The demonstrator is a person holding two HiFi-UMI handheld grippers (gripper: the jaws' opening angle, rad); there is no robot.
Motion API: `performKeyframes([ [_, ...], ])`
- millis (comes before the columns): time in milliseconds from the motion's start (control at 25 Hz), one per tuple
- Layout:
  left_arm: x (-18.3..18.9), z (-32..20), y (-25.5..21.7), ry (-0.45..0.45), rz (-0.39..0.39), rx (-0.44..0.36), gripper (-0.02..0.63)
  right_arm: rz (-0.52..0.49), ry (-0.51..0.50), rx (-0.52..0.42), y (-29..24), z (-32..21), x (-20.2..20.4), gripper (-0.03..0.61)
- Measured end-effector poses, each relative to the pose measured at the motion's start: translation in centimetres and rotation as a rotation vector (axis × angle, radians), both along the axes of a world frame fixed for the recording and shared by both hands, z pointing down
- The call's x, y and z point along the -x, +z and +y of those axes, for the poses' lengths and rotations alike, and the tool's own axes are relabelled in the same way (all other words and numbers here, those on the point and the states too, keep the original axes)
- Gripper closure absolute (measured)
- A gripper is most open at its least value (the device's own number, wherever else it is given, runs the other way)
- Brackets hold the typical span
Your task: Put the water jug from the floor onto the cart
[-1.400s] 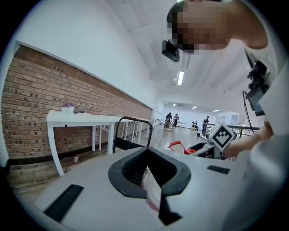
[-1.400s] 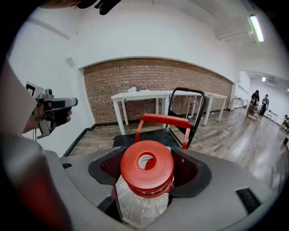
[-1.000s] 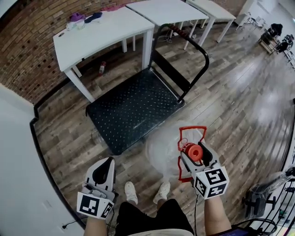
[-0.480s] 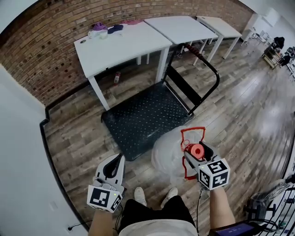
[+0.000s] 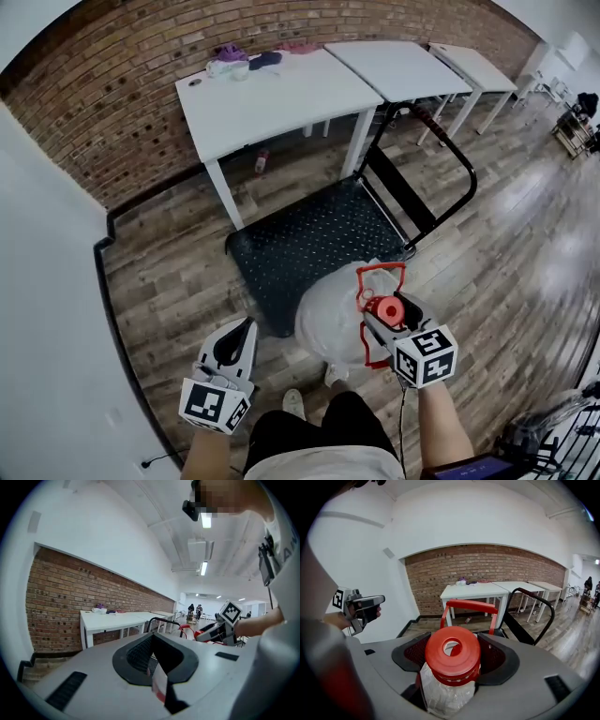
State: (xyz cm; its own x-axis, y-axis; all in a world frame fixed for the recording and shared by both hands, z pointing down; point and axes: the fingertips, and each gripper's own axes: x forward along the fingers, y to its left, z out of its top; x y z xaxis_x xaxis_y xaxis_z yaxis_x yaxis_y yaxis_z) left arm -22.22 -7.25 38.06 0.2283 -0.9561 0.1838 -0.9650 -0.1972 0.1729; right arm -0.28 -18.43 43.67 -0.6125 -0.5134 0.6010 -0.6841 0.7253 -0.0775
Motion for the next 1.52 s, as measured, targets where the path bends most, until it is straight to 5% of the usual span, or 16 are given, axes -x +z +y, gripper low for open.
performKeyframes([
  [680,0.9,-12.8,-0.5,-0.241,-0.014,0.014,0.614,0.023,-0.288,-0.069,-0.1,-15.0,7.7,0.264],
  [1520,6.1,-18.3,4.7,-0.255,-0.003,0.046,0.614,0.079,-0.247,-0.021,8.1,-23.3,9.2,0.264],
])
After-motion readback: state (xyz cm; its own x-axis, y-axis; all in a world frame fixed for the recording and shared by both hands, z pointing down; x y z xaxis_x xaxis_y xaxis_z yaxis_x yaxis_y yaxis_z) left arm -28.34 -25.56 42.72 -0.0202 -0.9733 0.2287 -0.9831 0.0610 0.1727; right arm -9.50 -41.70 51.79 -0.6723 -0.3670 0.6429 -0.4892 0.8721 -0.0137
